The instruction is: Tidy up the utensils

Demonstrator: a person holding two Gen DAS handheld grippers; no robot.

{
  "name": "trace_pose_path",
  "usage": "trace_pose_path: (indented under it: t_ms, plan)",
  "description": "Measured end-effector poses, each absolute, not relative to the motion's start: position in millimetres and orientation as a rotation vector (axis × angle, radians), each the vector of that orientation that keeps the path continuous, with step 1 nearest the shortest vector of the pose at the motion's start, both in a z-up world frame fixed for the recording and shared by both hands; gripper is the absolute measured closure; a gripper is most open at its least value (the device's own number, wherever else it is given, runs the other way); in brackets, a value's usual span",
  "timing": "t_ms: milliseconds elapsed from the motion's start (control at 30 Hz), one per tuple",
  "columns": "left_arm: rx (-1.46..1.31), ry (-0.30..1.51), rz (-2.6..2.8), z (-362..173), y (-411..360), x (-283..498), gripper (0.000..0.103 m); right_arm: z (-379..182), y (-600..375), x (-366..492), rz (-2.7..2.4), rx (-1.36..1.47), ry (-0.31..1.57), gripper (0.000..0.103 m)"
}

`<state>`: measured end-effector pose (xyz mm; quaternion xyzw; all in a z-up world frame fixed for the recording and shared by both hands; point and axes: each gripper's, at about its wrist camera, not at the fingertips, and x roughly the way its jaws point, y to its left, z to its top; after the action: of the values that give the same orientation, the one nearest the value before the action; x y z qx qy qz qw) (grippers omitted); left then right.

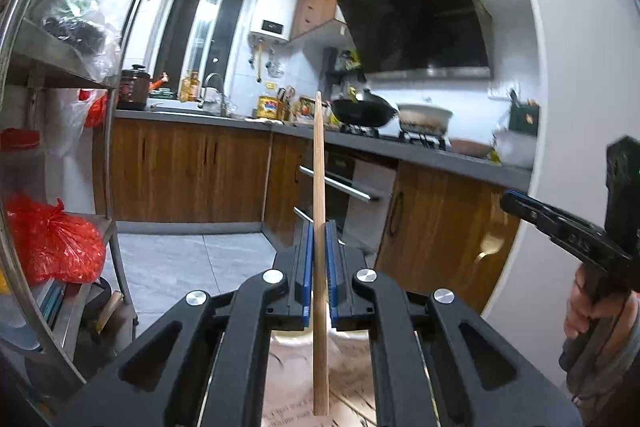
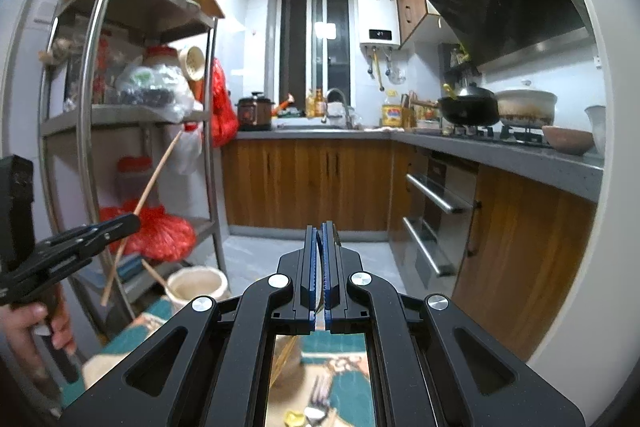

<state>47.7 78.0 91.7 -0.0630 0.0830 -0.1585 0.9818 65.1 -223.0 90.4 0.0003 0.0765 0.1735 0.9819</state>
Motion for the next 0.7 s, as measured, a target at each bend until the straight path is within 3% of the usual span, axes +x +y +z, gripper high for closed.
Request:
trace_pose_path:
  t_ms: [700]
  plan:
    - [-0.287, 0.156, -0.305, 60, 121, 154, 0.097, 121, -208, 104, 0.349, 0.046, 0.052, 0.1]
